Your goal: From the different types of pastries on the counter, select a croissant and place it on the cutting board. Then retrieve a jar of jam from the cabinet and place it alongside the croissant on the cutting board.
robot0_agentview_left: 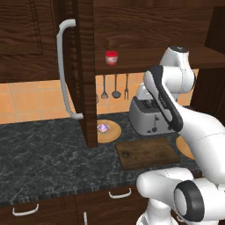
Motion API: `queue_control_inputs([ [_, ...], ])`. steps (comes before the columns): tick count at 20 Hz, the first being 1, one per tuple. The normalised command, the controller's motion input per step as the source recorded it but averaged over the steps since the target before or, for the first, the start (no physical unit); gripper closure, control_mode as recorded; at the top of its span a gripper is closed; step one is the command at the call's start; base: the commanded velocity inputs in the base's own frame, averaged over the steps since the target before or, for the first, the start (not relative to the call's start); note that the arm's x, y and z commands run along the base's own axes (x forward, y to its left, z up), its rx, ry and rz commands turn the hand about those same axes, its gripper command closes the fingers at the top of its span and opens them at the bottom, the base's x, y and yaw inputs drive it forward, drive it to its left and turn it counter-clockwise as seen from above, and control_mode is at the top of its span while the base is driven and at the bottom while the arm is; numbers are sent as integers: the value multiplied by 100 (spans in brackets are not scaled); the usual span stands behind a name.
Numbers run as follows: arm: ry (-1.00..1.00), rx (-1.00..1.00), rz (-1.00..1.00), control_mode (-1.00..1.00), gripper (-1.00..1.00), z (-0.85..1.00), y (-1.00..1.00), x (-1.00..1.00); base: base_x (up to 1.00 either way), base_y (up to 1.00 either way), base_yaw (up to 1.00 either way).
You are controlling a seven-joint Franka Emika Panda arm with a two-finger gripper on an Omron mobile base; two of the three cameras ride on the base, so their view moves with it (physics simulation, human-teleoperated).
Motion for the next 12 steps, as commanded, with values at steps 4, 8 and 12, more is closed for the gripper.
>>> queue_control_inputs([
  [4, -1, -1, 0, -100, -100, -7, 0, -5, 0, 0, 0],
  [8, -12, -5, -1, -100, -100, -51, 0, -4, 0, 0, 0],
  [12, -11, -4, 0, -100, -100, -64, 0, -1, 0, 0, 0],
])
